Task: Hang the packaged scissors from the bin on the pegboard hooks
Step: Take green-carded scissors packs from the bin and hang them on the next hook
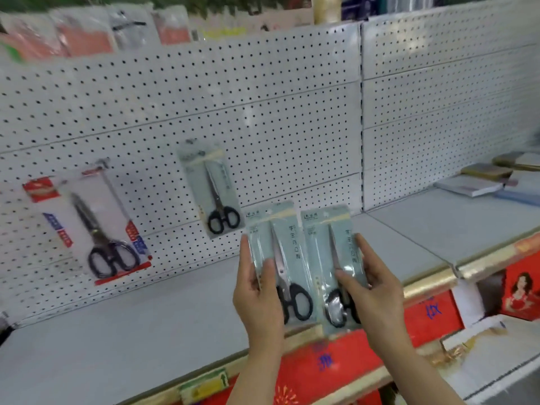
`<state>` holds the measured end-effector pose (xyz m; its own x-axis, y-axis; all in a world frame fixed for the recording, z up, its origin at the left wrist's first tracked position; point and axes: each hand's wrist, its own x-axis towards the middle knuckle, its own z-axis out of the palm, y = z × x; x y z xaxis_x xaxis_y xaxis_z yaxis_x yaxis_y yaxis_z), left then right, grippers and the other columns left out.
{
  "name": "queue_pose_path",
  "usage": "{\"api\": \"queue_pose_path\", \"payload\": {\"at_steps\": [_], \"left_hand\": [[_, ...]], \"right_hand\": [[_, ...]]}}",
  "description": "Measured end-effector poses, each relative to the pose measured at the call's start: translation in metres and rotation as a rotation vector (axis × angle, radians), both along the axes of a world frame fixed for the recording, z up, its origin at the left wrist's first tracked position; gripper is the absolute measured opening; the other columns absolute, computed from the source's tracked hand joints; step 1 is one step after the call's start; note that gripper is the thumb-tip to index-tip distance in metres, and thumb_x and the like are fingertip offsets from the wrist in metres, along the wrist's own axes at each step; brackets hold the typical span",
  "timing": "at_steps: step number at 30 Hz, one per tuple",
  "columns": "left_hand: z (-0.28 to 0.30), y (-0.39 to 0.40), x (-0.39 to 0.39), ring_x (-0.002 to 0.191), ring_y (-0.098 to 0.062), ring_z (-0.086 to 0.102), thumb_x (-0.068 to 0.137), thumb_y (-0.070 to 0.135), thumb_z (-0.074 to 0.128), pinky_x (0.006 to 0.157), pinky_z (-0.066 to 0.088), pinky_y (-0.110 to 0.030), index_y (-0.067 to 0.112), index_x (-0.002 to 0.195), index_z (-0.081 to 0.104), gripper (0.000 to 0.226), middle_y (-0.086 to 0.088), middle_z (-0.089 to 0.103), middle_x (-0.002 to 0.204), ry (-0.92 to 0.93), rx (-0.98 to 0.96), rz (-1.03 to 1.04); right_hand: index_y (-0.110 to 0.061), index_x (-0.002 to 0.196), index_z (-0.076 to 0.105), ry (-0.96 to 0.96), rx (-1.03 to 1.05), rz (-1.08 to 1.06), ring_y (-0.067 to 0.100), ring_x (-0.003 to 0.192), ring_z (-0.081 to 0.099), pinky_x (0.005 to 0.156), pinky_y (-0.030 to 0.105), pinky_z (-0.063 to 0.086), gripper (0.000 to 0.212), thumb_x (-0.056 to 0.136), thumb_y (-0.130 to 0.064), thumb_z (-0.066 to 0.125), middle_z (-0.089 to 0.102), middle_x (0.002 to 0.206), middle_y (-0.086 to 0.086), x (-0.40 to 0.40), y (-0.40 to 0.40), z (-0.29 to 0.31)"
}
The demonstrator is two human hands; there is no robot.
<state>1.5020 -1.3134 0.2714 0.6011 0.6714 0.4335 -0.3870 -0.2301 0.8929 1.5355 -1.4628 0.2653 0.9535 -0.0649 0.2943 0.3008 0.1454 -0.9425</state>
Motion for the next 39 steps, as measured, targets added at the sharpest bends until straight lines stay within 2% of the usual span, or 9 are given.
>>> {"api": "queue_pose_path", "payload": {"at_steps": [2, 5, 11, 13, 17, 20, 25, 29, 39], "left_hand": [[0.022, 0.016, 0.001, 0.058, -0.010, 0.026, 0.096, 0.018, 0.060, 0.056, 0.028, -0.018, 0.047, 0.141, 0.042, 0.057, 0.014, 0.026, 0.060, -0.048, 0.006, 0.052], [0.049, 0.035, 0.003, 0.064, -0.009, 0.034, 0.095, 0.018, 0.061, 0.061, 0.035, -0.020, 0.052, 0.138, 0.042, 0.058, 0.009, 0.043, 0.070, -0.104, 0.001, 0.112], [0.091, 0.061, 0.011, 0.049, -0.008, 0.023, 0.096, 0.015, 0.059, 0.052, 0.026, -0.016, 0.039, 0.142, 0.042, 0.055, 0.007, 0.026, 0.048, -0.133, 0.047, 0.228], [0.100, 0.066, 0.018, 0.045, -0.005, 0.028, 0.096, 0.013, 0.058, 0.050, 0.029, -0.011, 0.038, 0.142, 0.042, 0.055, 0.000, 0.036, 0.057, -0.118, 0.031, 0.230], [0.102, 0.077, 0.032, 0.050, -0.006, 0.031, 0.096, 0.013, 0.059, 0.051, 0.039, -0.008, 0.040, 0.142, 0.044, 0.055, 0.027, 0.057, 0.053, -0.089, 0.025, 0.231], [0.101, 0.080, 0.033, 0.046, -0.009, 0.024, 0.096, 0.017, 0.059, 0.048, 0.032, -0.014, 0.043, 0.141, 0.044, 0.055, 0.013, 0.037, 0.043, -0.075, 0.058, 0.269], [0.093, 0.081, 0.032, 0.045, -0.011, 0.025, 0.097, 0.018, 0.058, 0.046, 0.027, -0.014, 0.043, 0.141, 0.042, 0.053, 0.010, 0.032, 0.042, -0.091, 0.090, 0.299], [0.090, 0.083, 0.036, 0.045, -0.011, 0.026, 0.096, 0.018, 0.059, 0.047, 0.034, -0.011, 0.043, 0.141, 0.044, 0.054, 0.010, 0.034, 0.042, -0.087, 0.099, 0.311], [0.085, 0.102, 0.059, 0.048, -0.007, 0.034, 0.097, 0.023, 0.056, 0.050, 0.038, -0.018, 0.044, 0.143, 0.041, 0.053, 0.005, 0.045, 0.056, -0.026, 0.134, 0.327]], "right_hand": [[-0.031, 0.134, 0.054, -0.035, 0.026, 0.016, -0.027, 0.076, 0.054, 0.060, -0.001, 0.043, 0.063, 0.082, -0.001, 0.071, 0.061, 0.117, -0.018, -0.001, 0.015, 0.024], [-0.035, 0.133, 0.055, -0.070, 0.058, 0.026, -0.009, 0.058, 0.057, 0.053, 0.010, 0.047, 0.063, 0.081, -0.004, 0.072, 0.066, 0.108, -0.009, 0.002, 0.032, 0.048], [-0.035, 0.133, 0.055, -0.114, 0.117, 0.043, 0.004, 0.069, 0.063, 0.058, 0.011, 0.051, 0.065, 0.080, -0.002, 0.071, 0.070, 0.105, -0.008, 0.005, 0.052, 0.080], [-0.035, 0.133, 0.055, -0.126, 0.117, 0.063, 0.004, 0.071, 0.064, 0.060, 0.011, 0.051, 0.065, 0.080, -0.001, 0.071, 0.071, 0.103, -0.011, 0.004, 0.058, 0.086], [-0.037, 0.133, 0.055, -0.122, 0.101, 0.097, 0.008, 0.068, 0.060, 0.059, 0.013, 0.053, 0.065, 0.080, -0.004, 0.072, 0.069, 0.104, -0.016, 0.004, 0.070, 0.093], [-0.038, 0.133, 0.055, -0.130, 0.081, 0.099, 0.013, 0.060, 0.057, 0.059, 0.010, 0.051, 0.064, 0.080, -0.005, 0.072, 0.067, 0.098, -0.024, 0.002, 0.075, 0.098], [-0.040, 0.132, 0.054, -0.112, 0.079, 0.134, 0.033, 0.081, 0.060, 0.073, 0.036, 0.054, 0.065, 0.081, -0.004, 0.072, 0.070, 0.077, -0.022, 0.001, 0.085, 0.103], [-0.041, 0.131, 0.055, -0.126, 0.076, 0.131, 0.007, 0.060, 0.061, 0.065, 0.023, 0.057, 0.065, 0.080, -0.004, 0.072, 0.070, 0.082, -0.024, 0.003, 0.091, 0.105], [-0.035, 0.133, 0.055, -0.159, 0.078, 0.160, -0.002, 0.086, 0.068, 0.070, 0.013, 0.053, 0.065, 0.080, -0.002, 0.072, 0.070, 0.105, -0.016, 0.006, 0.109, 0.106]]}}
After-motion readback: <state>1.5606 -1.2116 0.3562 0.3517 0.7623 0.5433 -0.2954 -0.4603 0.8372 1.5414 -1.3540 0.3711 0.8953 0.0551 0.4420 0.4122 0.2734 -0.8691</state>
